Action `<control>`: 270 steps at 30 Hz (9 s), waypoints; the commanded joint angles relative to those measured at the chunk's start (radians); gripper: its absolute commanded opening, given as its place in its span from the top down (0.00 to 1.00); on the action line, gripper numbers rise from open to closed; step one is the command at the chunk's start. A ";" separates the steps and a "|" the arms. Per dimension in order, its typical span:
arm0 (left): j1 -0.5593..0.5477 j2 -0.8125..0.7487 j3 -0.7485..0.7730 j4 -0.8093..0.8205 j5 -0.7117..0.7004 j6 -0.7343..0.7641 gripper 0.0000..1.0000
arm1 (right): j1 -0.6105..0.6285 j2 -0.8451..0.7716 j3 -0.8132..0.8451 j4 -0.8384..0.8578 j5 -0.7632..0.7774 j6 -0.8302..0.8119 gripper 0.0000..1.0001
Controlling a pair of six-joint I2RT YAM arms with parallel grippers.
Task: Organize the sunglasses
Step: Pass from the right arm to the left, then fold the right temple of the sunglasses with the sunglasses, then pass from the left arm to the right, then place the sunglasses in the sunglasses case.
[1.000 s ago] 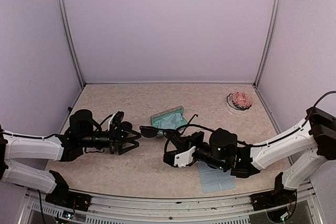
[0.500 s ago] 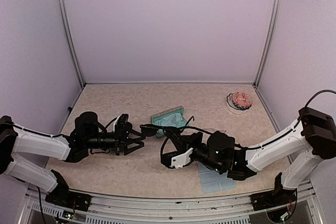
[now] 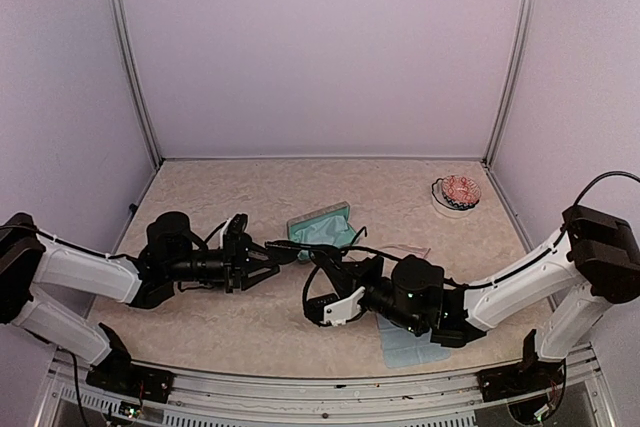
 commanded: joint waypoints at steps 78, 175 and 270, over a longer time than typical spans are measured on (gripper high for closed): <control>0.145 -0.146 -0.104 0.001 0.012 0.083 1.00 | -0.071 -0.004 0.190 -0.099 -0.044 1.207 1.00; 0.037 -0.166 -0.064 -0.030 -0.087 0.202 0.77 | -0.384 -0.126 -0.095 0.138 -0.747 2.155 1.00; 0.298 -0.558 0.409 -1.069 -0.325 0.918 0.24 | -0.798 0.584 0.935 -1.135 -1.098 1.556 0.80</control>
